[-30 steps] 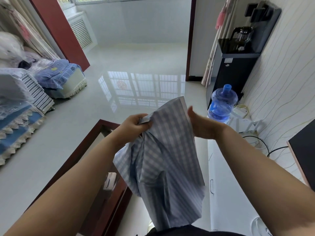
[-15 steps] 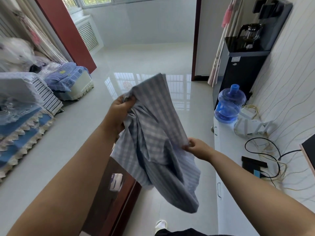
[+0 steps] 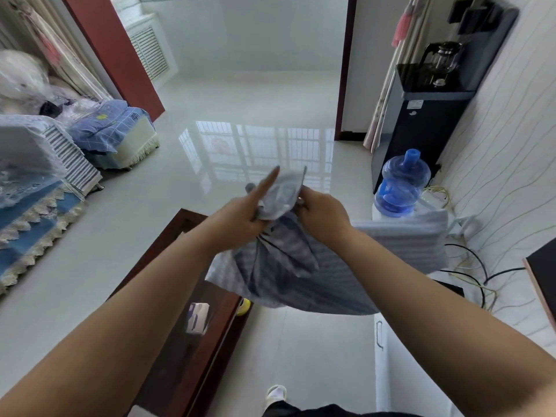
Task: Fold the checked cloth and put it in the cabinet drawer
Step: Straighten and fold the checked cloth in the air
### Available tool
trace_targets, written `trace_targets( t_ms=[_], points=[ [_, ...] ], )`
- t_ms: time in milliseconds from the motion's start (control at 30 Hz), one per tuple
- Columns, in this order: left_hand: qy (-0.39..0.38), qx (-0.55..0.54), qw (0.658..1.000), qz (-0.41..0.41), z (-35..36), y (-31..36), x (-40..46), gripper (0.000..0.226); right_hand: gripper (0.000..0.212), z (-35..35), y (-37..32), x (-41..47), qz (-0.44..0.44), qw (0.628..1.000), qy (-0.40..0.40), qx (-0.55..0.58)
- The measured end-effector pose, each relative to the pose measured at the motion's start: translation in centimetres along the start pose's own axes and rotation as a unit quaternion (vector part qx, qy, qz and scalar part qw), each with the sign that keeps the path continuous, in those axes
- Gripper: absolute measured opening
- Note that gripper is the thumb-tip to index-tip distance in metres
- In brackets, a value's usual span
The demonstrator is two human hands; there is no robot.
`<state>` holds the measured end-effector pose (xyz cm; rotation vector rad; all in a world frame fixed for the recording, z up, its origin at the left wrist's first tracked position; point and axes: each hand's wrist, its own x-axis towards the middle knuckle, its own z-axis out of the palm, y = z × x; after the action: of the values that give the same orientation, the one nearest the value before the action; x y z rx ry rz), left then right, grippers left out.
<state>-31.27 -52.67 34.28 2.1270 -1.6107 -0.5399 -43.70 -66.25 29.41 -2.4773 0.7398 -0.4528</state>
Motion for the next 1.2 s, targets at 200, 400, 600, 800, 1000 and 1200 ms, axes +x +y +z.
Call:
trace_targets(
  t_ms=[200, 400, 600, 800, 1000, 1200],
  points=[
    [-0.014, -0.06, 0.996, -0.064, 3.1, 0.5, 0.8, 0.085, 0.012, -1.0, -1.8, 0.3, -0.031, 0.992, -0.039, 0.118],
    [-0.06, -0.147, 0.983, -0.09, 3.6, -1.1, 1.5, 0.016, 0.016, 0.4, -1.0, -1.1, -0.056, 0.986, -0.041, 0.151],
    [-0.117, -0.106, 0.985, -0.064, 2.6, -0.7, 0.9, 0.013, 0.03, 0.5, 3.2, -3.0, 0.093, 0.948, -0.071, 0.296],
    [-0.158, -0.089, 0.983, -0.037, -3.4, -1.0, -0.5, 0.036, 0.063, 4.0, 11.5, -4.8, 0.322, 0.898, -0.121, 0.275],
    [-0.122, -0.322, 0.939, -0.023, -9.6, 0.0, -3.4, 0.014, 0.086, 6.6, 13.6, -9.9, 0.485, 0.792, -0.091, 0.359],
    [0.041, -0.343, 0.93, -0.129, -11.1, -5.8, -5.1, 0.024, 0.113, 7.2, 14.6, -10.5, 0.46, 0.816, -0.043, 0.346]
  ],
)
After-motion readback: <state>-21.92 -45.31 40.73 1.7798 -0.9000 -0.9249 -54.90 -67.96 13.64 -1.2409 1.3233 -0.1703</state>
